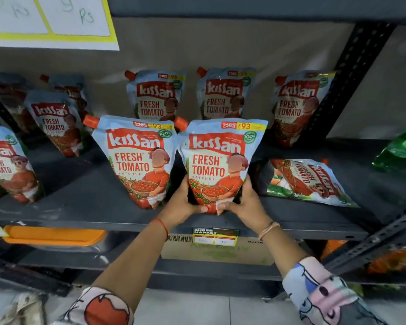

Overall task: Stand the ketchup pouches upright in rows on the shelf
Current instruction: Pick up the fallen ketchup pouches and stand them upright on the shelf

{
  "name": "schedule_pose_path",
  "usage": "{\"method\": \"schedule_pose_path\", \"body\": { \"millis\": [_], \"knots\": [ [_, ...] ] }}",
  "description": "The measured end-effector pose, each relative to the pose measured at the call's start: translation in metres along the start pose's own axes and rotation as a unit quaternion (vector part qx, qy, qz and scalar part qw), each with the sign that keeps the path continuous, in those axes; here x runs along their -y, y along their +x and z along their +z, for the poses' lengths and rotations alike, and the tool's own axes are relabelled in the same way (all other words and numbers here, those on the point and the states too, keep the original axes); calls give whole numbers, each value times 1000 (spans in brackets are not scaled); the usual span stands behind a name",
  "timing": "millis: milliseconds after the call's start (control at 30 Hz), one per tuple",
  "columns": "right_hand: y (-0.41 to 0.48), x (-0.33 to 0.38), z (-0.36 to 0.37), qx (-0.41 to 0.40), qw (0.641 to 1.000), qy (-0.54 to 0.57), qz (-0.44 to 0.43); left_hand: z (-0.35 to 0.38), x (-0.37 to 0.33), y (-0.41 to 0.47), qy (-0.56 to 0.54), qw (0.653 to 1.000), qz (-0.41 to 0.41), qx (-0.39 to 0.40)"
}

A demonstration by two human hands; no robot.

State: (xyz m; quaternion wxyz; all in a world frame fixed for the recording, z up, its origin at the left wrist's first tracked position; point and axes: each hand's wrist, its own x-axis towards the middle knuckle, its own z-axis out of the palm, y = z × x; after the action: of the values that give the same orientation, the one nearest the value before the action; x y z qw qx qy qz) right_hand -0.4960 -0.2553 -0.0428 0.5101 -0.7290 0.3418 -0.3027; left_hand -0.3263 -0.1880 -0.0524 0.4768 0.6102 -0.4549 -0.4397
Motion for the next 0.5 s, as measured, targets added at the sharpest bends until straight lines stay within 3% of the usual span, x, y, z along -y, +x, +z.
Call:
{"method": "schedule_pose_path", "body": {
  "millis": [233,300,400,433,500],
  "knots": [
    [-13,-7,7,-35,999,-10,27,0,10,-4,19,999,25,-7],
    [-34,-8,11,-72,997,-33,17,7,13,-19,69,995,44,-62],
    [-80,-13,14,-195,975,-104,-14,37,25,-65,222,931,97,-272],
    [-91,-16,9,-247,964,-99,-18,53,27,-79,260,909,141,-292],
    [-97,-15,-7,-346,938,1,-3,82,22,-90,276,917,198,-210]
  ]
}}
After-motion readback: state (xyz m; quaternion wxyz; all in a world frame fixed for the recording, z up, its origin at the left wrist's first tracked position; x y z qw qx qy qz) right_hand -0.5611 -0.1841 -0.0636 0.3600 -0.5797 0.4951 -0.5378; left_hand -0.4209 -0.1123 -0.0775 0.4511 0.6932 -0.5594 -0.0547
